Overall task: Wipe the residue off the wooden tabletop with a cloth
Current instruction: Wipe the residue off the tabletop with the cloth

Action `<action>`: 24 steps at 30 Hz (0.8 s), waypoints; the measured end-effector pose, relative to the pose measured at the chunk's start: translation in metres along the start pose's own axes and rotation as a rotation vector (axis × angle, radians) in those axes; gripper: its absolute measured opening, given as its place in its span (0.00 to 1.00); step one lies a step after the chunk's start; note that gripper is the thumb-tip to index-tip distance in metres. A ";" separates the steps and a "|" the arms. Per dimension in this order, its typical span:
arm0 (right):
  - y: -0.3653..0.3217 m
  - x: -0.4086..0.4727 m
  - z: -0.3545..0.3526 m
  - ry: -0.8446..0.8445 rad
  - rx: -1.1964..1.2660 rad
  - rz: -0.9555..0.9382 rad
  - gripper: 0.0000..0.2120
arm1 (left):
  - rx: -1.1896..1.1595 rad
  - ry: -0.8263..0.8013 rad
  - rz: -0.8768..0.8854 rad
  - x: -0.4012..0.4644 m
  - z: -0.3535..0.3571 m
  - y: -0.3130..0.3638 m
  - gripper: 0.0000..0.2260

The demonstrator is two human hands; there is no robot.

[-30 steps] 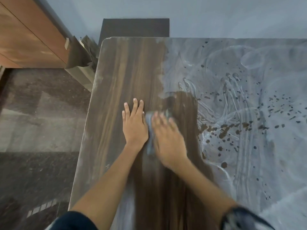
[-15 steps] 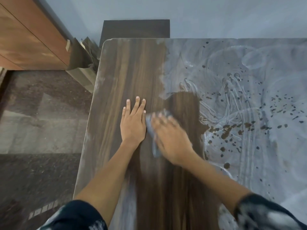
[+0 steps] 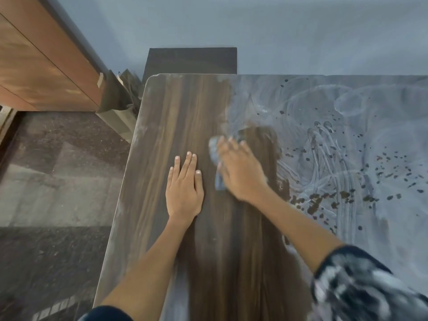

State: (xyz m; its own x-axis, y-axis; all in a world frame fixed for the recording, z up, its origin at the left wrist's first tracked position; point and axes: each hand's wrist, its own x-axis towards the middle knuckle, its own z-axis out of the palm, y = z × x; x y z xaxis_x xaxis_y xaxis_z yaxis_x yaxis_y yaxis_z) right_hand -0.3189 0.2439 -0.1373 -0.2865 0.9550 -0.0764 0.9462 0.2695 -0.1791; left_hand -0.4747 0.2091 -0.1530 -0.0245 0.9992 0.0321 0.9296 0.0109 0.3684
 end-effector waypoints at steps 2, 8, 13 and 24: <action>-0.003 -0.045 0.002 -0.047 -0.022 -0.206 0.25 | -0.060 0.027 -0.014 0.000 -0.001 0.000 0.25; 0.056 -0.036 -0.004 -0.043 -0.066 0.056 0.27 | 0.122 -0.035 0.049 0.001 0.000 0.001 0.28; 0.057 0.071 -0.015 0.042 0.014 0.435 0.28 | 0.185 -0.088 0.164 0.005 0.001 -0.001 0.32; 0.010 -0.036 0.003 -0.029 -0.036 -0.121 0.26 | -0.077 0.039 0.054 0.004 0.000 0.000 0.27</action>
State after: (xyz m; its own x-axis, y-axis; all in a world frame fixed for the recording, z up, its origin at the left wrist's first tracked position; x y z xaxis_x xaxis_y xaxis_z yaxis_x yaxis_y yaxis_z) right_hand -0.2994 0.2123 -0.1394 -0.4029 0.9113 -0.0848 0.9090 0.3876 -0.1533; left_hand -0.4751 0.2129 -0.1533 0.0091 0.9960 0.0894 0.8988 -0.0473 0.4359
